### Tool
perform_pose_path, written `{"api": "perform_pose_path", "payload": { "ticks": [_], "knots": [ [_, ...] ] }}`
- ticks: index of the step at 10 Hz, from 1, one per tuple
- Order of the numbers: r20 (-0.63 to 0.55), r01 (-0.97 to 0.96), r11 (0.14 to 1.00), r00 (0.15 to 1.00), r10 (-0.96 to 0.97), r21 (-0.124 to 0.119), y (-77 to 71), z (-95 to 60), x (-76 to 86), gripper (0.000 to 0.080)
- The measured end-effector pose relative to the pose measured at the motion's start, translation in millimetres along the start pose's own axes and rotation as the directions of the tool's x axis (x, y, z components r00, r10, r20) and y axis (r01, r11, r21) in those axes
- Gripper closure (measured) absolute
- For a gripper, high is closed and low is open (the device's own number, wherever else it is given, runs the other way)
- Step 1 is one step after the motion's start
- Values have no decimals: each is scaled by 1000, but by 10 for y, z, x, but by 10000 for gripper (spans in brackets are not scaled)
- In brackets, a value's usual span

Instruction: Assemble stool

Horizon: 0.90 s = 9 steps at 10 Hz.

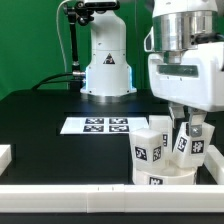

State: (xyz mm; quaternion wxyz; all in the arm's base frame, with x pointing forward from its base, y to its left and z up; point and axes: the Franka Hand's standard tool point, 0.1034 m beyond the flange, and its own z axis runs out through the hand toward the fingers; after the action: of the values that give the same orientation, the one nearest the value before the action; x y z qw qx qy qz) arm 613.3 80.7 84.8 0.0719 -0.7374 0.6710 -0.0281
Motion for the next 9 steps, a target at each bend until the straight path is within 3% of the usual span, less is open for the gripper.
{"api": "perform_pose_path", "payload": {
  "ticks": [2, 5, 6, 7, 8, 9],
  "knots": [
    [26, -176, 984, 984, 176, 10, -8, 5, 1, 459],
    [31, -302, 953, 953, 302, -4, -14, 6, 5, 438],
    [26, -277, 961, 960, 277, -22, -5, 0, -13, 438],
    [18, -226, 972, 974, 227, -59, -40, -53, -65, 264],
    [8, -163, 984, 986, 164, -70, -105, -119, -117, 264],
    [10, -137, 988, 990, 138, -64, -149, -177, -182, 170]
  ]
}}
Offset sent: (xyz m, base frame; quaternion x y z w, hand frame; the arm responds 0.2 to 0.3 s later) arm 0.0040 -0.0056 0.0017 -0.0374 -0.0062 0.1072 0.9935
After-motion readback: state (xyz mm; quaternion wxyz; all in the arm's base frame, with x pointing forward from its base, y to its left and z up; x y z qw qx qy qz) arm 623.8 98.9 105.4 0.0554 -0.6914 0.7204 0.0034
